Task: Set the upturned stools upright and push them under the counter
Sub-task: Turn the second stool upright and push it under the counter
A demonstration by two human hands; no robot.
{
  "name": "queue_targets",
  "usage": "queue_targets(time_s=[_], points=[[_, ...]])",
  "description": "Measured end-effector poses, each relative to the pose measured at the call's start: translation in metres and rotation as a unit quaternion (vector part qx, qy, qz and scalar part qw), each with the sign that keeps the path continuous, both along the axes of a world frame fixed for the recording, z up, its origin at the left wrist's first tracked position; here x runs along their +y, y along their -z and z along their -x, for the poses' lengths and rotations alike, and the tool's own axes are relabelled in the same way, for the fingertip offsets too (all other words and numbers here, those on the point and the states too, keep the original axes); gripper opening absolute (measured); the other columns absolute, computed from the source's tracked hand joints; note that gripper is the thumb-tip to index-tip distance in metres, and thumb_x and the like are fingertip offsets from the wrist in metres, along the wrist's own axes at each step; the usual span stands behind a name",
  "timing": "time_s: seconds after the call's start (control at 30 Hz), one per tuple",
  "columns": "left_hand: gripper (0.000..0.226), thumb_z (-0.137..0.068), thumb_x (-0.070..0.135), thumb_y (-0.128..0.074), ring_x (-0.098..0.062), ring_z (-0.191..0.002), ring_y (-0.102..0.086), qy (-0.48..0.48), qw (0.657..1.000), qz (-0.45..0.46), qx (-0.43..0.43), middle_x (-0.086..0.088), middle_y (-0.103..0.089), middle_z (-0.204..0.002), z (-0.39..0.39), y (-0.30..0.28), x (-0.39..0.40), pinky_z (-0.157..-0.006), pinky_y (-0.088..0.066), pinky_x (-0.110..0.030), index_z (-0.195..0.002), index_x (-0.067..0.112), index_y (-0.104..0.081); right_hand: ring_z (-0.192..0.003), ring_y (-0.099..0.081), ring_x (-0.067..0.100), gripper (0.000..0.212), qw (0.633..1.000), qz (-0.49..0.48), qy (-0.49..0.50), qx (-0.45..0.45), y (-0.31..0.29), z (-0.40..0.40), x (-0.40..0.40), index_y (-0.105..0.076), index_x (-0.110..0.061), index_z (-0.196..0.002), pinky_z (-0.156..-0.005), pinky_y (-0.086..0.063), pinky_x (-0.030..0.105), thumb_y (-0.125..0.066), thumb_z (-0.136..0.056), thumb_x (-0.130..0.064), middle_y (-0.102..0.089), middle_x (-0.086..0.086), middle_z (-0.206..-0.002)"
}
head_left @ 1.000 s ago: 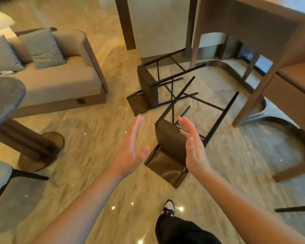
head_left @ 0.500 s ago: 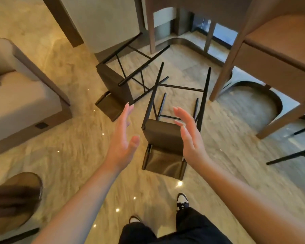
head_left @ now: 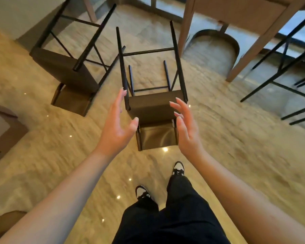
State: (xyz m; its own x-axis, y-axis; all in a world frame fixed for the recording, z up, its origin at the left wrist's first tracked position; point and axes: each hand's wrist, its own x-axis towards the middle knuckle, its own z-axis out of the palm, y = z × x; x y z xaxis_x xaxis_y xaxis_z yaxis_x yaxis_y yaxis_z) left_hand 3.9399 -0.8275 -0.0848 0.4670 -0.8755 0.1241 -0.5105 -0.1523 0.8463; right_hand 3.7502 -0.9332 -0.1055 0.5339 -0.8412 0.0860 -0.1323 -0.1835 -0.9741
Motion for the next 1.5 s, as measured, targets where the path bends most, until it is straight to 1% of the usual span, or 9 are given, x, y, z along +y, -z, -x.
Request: queue_targets(time_s=[0.1,0.27,0.43,0.57,0.83,0.93,1.07,1.27,1.5], points=[[0.076,-0.09,0.027,-0.054,-0.008,-0.147,-0.027,0.013,0.999,-0.004,-0.036,0.001,-0.03,-0.159,-0.006,0.031,-0.015,-0.118,-0.032,-0.037,-0.157,0.019,-0.018,-0.129,-0.049,0.006,0.053,0.999,0.005,0.009,0.042,0.029,-0.001,-0.001,-0.037,-0.017,-0.147,-0.106,-0.04,0.023,-0.044,-0.097,-0.035,-0.054,-0.002,-0.137],[0.077,-0.091,0.028,-0.057,0.008,-0.144,-0.018,0.027,0.996,-0.036,-0.081,-0.005,-0.031,-0.157,-0.02,0.108,-0.041,-0.113,-0.021,-0.009,-0.156,0.015,-0.019,-0.127,-0.05,0.005,0.057,0.995,0.01,0.01,0.103,0.095,-0.011,-0.02,-0.038,-0.015,-0.146,-0.103,-0.043,0.025,-0.06,-0.094,-0.027,-0.055,-0.003,-0.134],[0.078,-0.092,0.03,-0.059,0.013,-0.142,-0.011,0.04,0.989,-0.088,-0.11,-0.001,-0.027,-0.158,-0.039,0.235,-0.056,-0.11,-0.012,-0.002,-0.157,0.022,-0.016,-0.125,-0.047,-0.006,0.057,0.986,-0.009,-0.017,0.165,0.214,-0.031,-0.055,-0.038,-0.027,-0.145,-0.101,-0.039,0.012,-0.057,-0.093,-0.039,-0.052,-0.011,-0.136],[0.079,-0.09,0.031,-0.06,0.001,-0.143,-0.021,0.048,0.981,-0.142,-0.125,0.003,-0.029,-0.156,-0.042,0.35,-0.072,-0.106,-0.013,0.001,-0.155,0.027,-0.016,-0.123,-0.042,-0.015,0.056,0.971,0.005,-0.074,0.229,0.324,-0.039,-0.085,-0.036,-0.032,-0.144,-0.098,-0.035,0.005,-0.058,-0.093,-0.039,-0.046,-0.02,-0.136],[0.076,-0.091,0.032,-0.066,-0.022,-0.142,-0.037,0.081,0.949,-0.248,-0.176,-0.002,-0.036,-0.154,-0.048,0.598,-0.102,-0.112,-0.04,-0.042,-0.153,0.024,-0.023,-0.137,-0.039,0.01,0.063,0.904,-0.015,-0.186,0.385,0.585,-0.033,-0.118,-0.033,-0.033,-0.147,-0.111,-0.034,0.031,-0.063,-0.092,-0.038,-0.043,-0.005,-0.149],[0.083,-0.093,0.047,-0.061,-0.024,-0.151,-0.021,0.143,0.915,-0.325,-0.191,-0.003,-0.025,-0.162,-0.061,0.686,-0.11,-0.119,-0.019,-0.045,-0.157,0.023,-0.013,-0.145,-0.027,0.018,0.075,0.855,0.032,-0.24,0.46,0.675,-0.03,-0.122,-0.022,-0.03,-0.152,-0.117,-0.024,0.04,-0.063,-0.09,-0.043,-0.032,-0.001,-0.157],[0.128,-0.075,0.074,-0.065,-0.031,-0.152,0.011,0.23,0.826,-0.469,-0.211,-0.005,0.016,-0.166,-0.06,0.782,-0.104,-0.12,0.002,-0.048,-0.154,0.023,0.022,-0.15,0.013,0.025,0.107,0.735,0.139,-0.333,0.574,0.765,-0.024,-0.118,0.013,-0.027,-0.154,-0.118,0.005,0.053,-0.056,-0.083,-0.067,0.016,0.002,-0.163],[0.141,-0.069,0.084,-0.056,-0.047,-0.138,0.038,0.24,0.779,-0.515,-0.264,-0.02,0.042,-0.152,-0.022,0.844,-0.085,-0.106,0.019,-0.071,-0.129,0.024,0.055,-0.139,0.037,0.036,0.115,0.679,0.236,-0.337,0.609,0.811,-0.026,-0.111,0.029,-0.021,-0.148,-0.113,0.006,0.066,-0.048,-0.082,-0.075,0.037,0.015,-0.155],[0.124,-0.082,0.081,-0.041,-0.05,-0.131,0.045,0.196,0.806,-0.475,-0.293,-0.026,0.051,-0.143,-0.014,0.862,-0.077,-0.102,0.021,-0.075,-0.133,0.018,0.052,-0.14,0.02,0.055,0.112,0.674,0.283,-0.327,0.598,0.823,-0.032,-0.104,0.019,-0.003,-0.15,-0.11,-0.012,0.072,-0.057,-0.088,-0.057,0.022,0.035,-0.153]])
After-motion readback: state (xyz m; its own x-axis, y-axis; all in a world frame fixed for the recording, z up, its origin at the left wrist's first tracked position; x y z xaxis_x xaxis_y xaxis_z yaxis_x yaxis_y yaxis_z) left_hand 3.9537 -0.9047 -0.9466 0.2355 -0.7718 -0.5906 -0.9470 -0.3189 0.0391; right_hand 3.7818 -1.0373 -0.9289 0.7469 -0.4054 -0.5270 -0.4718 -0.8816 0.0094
